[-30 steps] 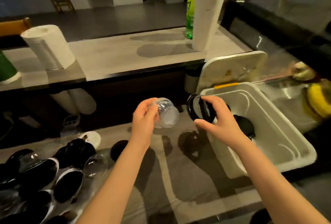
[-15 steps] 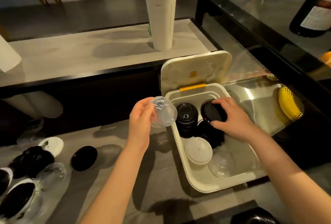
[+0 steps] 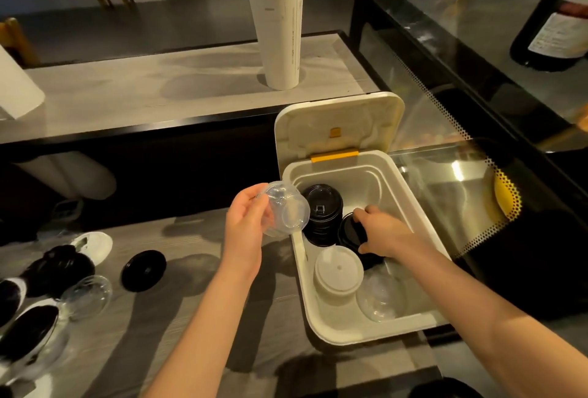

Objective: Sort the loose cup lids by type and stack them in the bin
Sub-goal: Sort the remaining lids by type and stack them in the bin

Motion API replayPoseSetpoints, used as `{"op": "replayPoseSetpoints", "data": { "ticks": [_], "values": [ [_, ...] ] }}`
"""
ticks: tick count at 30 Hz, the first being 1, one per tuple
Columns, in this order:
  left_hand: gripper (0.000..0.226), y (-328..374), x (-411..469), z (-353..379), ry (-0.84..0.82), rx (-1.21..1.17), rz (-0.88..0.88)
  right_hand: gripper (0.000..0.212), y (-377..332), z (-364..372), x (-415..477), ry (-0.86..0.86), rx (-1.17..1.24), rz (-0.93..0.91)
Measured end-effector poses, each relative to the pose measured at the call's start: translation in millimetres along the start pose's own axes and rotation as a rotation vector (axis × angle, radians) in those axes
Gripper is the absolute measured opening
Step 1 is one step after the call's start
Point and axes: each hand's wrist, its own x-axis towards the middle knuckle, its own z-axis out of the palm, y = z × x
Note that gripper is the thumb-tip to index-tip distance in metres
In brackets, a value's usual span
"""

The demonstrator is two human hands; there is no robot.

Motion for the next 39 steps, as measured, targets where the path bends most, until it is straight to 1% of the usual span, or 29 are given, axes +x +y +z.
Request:
{"op": "replayPoseSetpoints", "data": {
  "ticks": [3, 5, 6, 8, 10, 11, 13, 14, 16, 18, 20, 23, 24, 26, 28, 31, 35, 39],
  "values": [
    [0.020, -0.6, -1.3, 4.2, -0.004, 0.008, -0.030, 0.062, 1.5, -5.9, -5.6, 0.000, -0.009, -0.001],
    [0.020, 0.0, -1.4, 9.0, 0.000, 0.000, -0.054, 0.058, -1.3, -16.0, -14.2, 0.103, 0.085, -0.041],
    [0.019, 0.0, -1.3, 11.5, 0.001, -0.015, -0.073, 0.056, -4.3, -21.8, -19.5, 0.190, 0.184, -0.084],
    [0.017, 1.0, -1.3, 17.6, -0.006, -0.068, -0.127, 0.057, -16.3, -35.2, -34.8, 0.330, 0.493, -0.197],
    [0.022, 4.5, -3.5, 25.1, -0.044, -0.151, -0.182, 0.070, -33.1, -48.2, -52.0, 0.353, 0.789, -0.357],
    [0.024, 7.3, -5.4, 28.8, -0.068, -0.186, -0.207, 0.077, -39.3, -51.9, -57.2, 0.343, 0.846, -0.443],
    [0.025, 10.6, -9.2, 35.2, -0.109, -0.223, -0.255, 0.080, -45.5, -50.2, -58.5, 0.365, 0.812, -0.566],
    [0.025, 10.3, -10.5, 37.6, -0.122, -0.217, -0.276, 0.078, -46.1, -49.3, -57.6, 0.387, 0.783, -0.578],
    [0.021, 6.5, -12.3, 40.1, -0.120, -0.117, -0.274, 0.071, -43.7, -51.2, -58.0, 0.405, 0.776, -0.552],
    [0.015, 2.6, -13.1, 39.9, -0.129, 0.119, -0.184, 0.067, -39.4, -53.1, -61.8, 0.395, 0.762, -0.523],
    [0.017, 0.6, -16.2, 35.9, -0.196, 0.440, -0.019, 0.065, -31.8, -53.5, -67.1, 0.337, 0.739, -0.468],
    [0.041, -9.3, -21.5, 26.9, -0.320, 0.996, 0.295, 0.064, -13.7, -50.1, -76.9, 0.181, 0.662, -0.328],
    [0.047, -13.8, -23.4, 24.5, -0.361, 1.134, 0.344, 0.064, -5.8, -46.7, -79.5, 0.141, 0.592, -0.277],
    [0.053, -23.7, -26.8, 22.3, -0.451, 1.317, 0.325, 0.066, 7.5, -38.9, -84.4, 0.069, 0.427, -0.197],
    [0.054, -31.7, -29.5, 21.8, -0.499, 1.386, 0.281, 0.064, 13.2, -31.0, -87.9, -0.004, 0.261, -0.157],
    [0.054, -35.5, -30.2, 21.9, -0.497, 1.399, 0.283, 0.060, 8.7, -21.3, -89.9, -0.092, 0.085, -0.110],
    [0.051, -34.9, -31.5, 22.3, -0.490, 1.375, 0.253, 0.049, -1.9, -10.8, -79.7, -0.177, -0.028, -0.071],
    [0.049, -34.9, -33.2, 22.5, -0.482, 1.344, 0.247, 0.055, -4.9, -5.1, -67.3, -0.359, -0.159, -0.021]
  ]
}}
